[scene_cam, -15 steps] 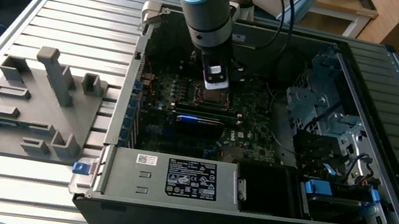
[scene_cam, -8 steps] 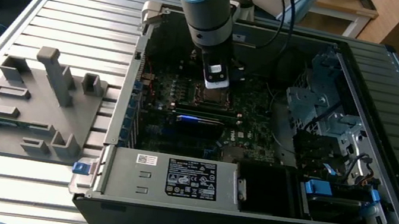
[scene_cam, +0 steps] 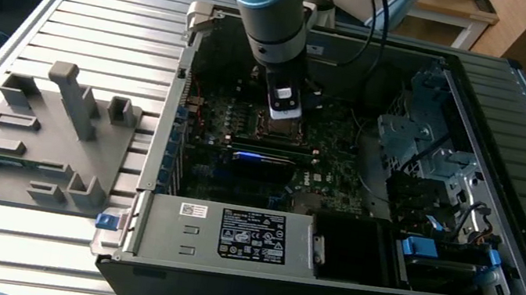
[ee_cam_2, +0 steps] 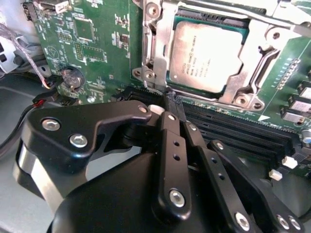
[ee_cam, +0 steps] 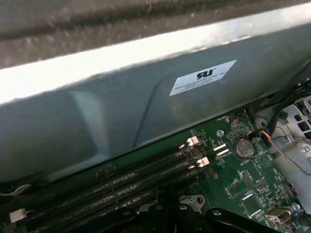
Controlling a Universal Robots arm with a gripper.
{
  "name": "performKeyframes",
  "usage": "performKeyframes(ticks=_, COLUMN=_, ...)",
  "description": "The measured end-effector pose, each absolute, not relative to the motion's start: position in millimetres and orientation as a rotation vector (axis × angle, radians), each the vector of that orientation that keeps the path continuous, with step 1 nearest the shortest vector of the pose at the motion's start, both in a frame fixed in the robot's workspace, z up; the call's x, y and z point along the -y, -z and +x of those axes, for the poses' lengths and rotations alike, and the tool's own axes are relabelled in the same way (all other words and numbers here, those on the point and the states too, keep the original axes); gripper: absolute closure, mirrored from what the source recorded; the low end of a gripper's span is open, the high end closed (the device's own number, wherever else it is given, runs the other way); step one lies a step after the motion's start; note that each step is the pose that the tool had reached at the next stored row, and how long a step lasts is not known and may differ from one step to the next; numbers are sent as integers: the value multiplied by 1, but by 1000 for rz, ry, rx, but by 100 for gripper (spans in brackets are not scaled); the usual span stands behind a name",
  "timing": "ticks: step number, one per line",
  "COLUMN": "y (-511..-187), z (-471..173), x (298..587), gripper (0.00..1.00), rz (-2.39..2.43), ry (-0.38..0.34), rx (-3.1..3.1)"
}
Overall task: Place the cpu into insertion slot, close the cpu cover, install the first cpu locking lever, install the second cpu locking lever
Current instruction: 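Install the first cpu locking lever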
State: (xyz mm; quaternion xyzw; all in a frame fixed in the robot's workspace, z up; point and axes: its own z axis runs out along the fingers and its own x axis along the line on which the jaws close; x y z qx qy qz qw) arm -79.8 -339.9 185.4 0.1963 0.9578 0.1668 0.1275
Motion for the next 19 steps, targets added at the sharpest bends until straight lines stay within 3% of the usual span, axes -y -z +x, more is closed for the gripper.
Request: performKeyframes(ticks=19, y=-185, z=-79, x=349, gripper=89, rz=575, ry=-507, rx=-2785)
